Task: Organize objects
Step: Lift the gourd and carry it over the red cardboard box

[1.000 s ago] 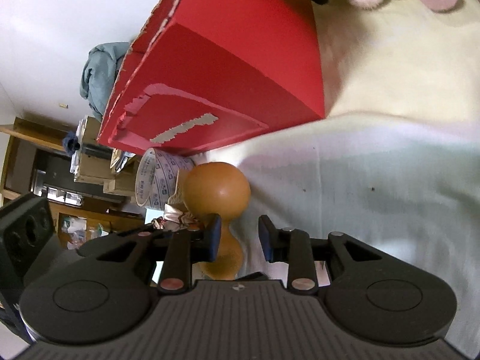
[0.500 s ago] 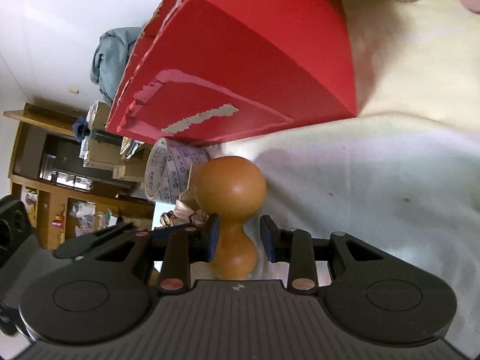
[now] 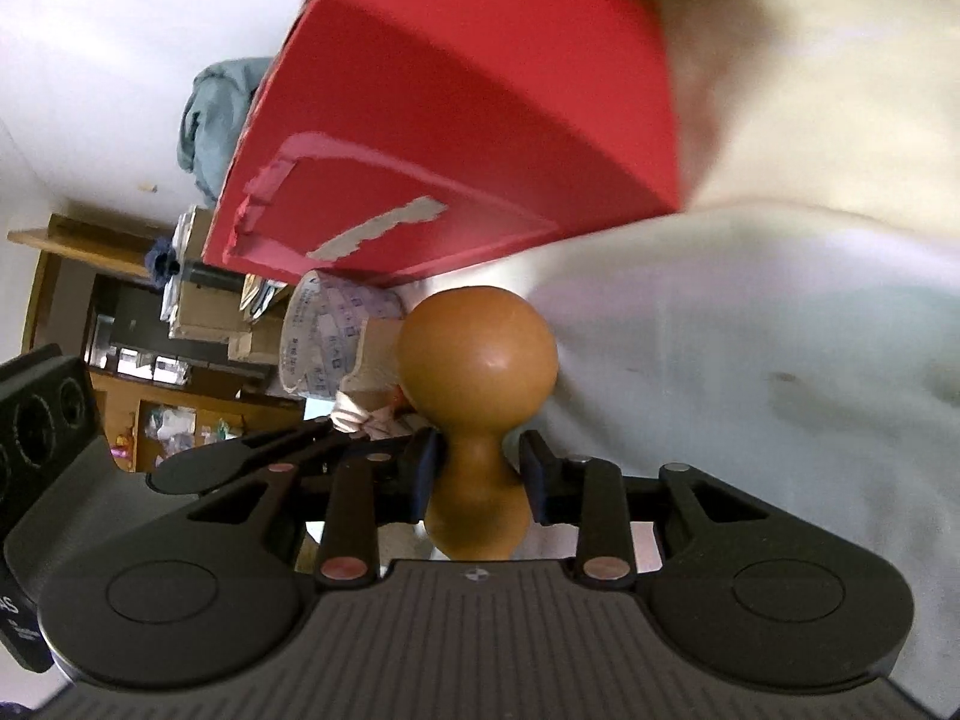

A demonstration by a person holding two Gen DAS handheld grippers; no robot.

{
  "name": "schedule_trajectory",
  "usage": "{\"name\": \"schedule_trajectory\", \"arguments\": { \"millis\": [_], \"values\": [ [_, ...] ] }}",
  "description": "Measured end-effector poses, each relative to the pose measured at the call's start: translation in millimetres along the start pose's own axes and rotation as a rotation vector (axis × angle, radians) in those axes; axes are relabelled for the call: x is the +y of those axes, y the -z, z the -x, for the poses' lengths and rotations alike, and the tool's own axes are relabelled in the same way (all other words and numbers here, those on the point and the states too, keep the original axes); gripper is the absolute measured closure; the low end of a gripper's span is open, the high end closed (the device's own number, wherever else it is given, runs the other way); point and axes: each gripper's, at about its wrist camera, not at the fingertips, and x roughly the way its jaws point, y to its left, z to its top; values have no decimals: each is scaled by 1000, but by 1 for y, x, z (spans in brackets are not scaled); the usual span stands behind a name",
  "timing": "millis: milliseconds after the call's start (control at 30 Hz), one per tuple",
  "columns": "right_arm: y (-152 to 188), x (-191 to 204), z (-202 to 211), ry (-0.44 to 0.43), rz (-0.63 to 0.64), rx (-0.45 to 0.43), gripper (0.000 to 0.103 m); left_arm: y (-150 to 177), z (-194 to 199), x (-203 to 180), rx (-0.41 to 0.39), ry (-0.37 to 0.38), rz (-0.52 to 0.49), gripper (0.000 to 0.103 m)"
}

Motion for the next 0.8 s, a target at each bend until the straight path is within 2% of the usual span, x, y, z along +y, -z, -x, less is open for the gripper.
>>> {"name": "schedule_trajectory", "arguments": {
  "millis": [100,200,367,500,667,800],
  "values": [
    [3,-11,17,25,-29,-27,71,-7,-8,-17,21,20,-60,30],
    [7,-14,44,46,-43,-85,72,-16,-3,-36,7,40,-138,31],
    [5,-3,101,56,-31,-238,72,-41,23,-72,-91,79,-228,31],
    [-8,20,140,47,30,-350,72,-65,52,-95,-203,65,-312,31],
    [-38,64,159,37,176,-450,72,-100,96,-85,-324,38,-323,31],
    [-76,97,141,13,232,-460,72,-125,124,-52,-372,4,-316,31]
  ]
}}
